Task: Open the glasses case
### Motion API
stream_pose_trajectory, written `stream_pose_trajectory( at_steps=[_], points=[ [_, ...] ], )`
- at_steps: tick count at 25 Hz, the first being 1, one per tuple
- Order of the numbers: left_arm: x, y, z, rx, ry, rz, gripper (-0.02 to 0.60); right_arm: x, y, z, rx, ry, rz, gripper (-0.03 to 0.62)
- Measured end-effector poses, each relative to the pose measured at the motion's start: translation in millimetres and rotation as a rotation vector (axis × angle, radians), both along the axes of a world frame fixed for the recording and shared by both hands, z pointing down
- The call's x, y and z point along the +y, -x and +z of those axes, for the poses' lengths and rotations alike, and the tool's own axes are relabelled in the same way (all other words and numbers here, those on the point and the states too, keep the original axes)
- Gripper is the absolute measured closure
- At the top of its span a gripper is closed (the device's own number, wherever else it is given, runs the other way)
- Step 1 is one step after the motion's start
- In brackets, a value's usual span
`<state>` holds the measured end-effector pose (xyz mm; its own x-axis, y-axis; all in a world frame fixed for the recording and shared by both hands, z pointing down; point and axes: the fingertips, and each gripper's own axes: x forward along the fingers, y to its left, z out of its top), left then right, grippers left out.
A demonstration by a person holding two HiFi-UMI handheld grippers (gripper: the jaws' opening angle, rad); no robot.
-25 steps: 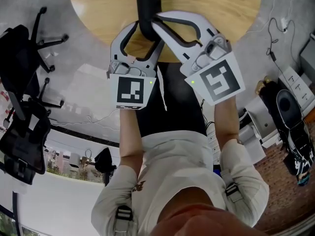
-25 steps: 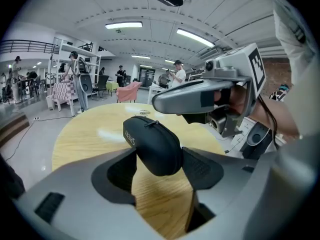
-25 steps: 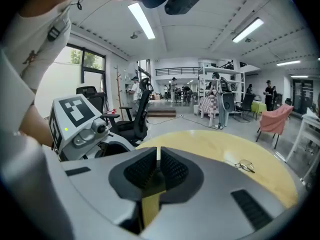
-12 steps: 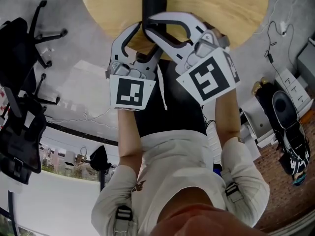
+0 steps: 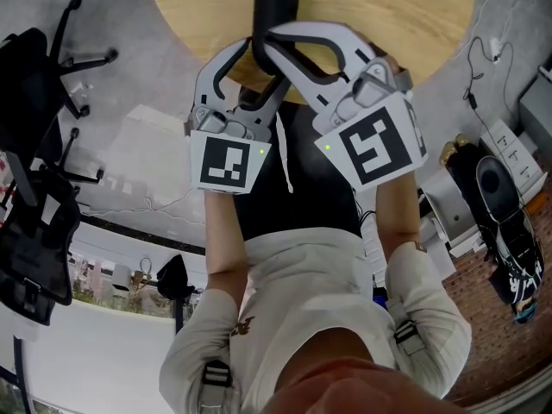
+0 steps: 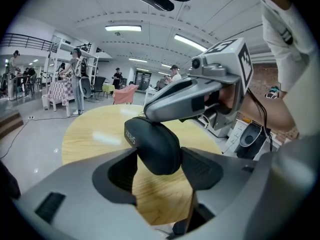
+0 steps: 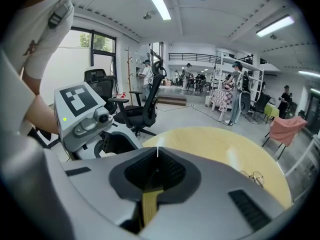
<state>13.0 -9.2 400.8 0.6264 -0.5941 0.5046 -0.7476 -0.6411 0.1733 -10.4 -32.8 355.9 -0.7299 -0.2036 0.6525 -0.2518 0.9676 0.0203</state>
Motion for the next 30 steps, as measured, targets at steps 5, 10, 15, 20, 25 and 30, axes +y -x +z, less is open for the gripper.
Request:
stream_pose_trajectory(
  at_steps=[5, 10, 15, 20, 25, 30],
  points=[
    [1.2, 3.4, -1.7, 0.022, -0.003, 0.014, 0.293, -0.1, -1.4, -3.7, -0.041, 0.035, 0.050, 0.574],
    [4.8, 8.3, 9.4, -0.012, 0.020, 0.012, 0.296, -13.2, -7.0, -10.8, -0.088, 0.028, 0.129, 0.577],
    [10.7, 14.6, 13.9, -0.014, 0.040, 0.001, 0.299, -19.0, -12.2, -8.9, -0.077, 0.034, 0.115, 0.576],
    [11.5, 17.4, 12.3, -0.022, 0.028, 0.011, 0.299, 3.6, 1.2, 3.8, -0.033, 0.059, 0.030, 0.572],
    [13.3, 17.7, 10.7, -0.032, 0.017, 0.027, 0.298, 11.4, 13.6, 3.7, -0.069, 0.091, -0.043, 0.482],
    [14.0, 19.2, 12.7, -0.063, 0.017, 0.018, 0.299, 13.3, 18.1, 14.6, 0.033, 0.069, -0.072, 0.478]
  ],
)
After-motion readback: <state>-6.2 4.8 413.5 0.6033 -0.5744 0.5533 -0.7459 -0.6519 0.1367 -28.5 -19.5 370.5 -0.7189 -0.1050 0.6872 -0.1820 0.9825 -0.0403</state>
